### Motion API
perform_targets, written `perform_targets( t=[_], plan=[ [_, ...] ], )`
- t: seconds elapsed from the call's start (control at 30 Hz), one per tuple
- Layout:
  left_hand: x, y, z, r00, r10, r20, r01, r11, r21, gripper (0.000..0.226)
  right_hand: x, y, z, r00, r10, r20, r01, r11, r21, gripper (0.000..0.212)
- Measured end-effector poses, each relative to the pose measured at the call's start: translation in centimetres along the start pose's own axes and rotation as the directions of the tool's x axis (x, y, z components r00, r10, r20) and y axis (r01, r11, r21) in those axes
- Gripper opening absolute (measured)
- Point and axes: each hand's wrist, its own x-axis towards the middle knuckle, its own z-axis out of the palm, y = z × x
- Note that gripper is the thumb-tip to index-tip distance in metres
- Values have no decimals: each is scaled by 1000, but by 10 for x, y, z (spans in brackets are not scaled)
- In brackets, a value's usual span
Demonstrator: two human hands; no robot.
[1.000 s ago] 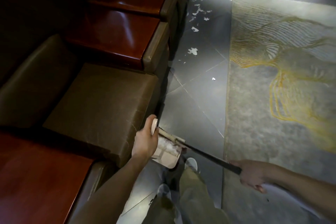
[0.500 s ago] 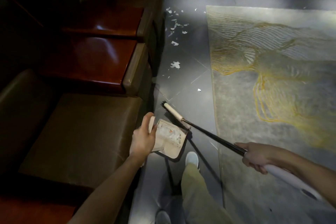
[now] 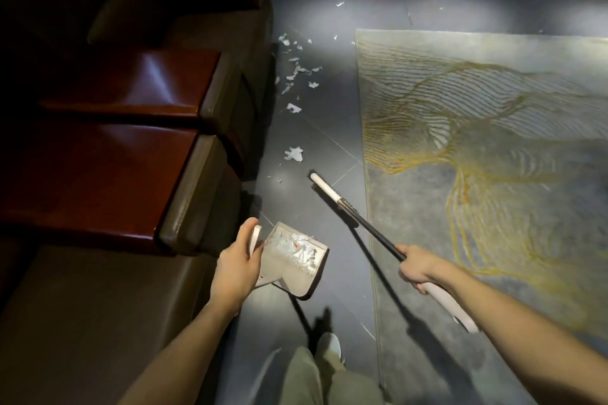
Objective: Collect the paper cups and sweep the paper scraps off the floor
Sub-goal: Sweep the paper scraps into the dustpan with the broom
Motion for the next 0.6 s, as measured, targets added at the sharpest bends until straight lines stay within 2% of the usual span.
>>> perform_targets(
  t=[0.17,0.3,0.37,0.47,0.6],
  plan=[
    [69,31,12,1000,1,13,-2,999,35,39,63,-12,-36,998,48,-50,-54,991,-121,60],
    [128,49,20,999,13,34,-17,995,103,44,108,-14,-51,994,96,-53,-107,957,-270,59],
    [151,56,21,999,4,49,-10,993,119,45,127,-15,-50,994,108,-15,-107,946,-306,57],
    [168,63,23,998,4,61,-12,991,134,47,132,-24,-43,990,110,84,-88,968,-234,56],
    [174,66,25,996,35,82,-45,991,123,44,115,-32,-28,968,78,239,-31,980,-196,68]
  ],
)
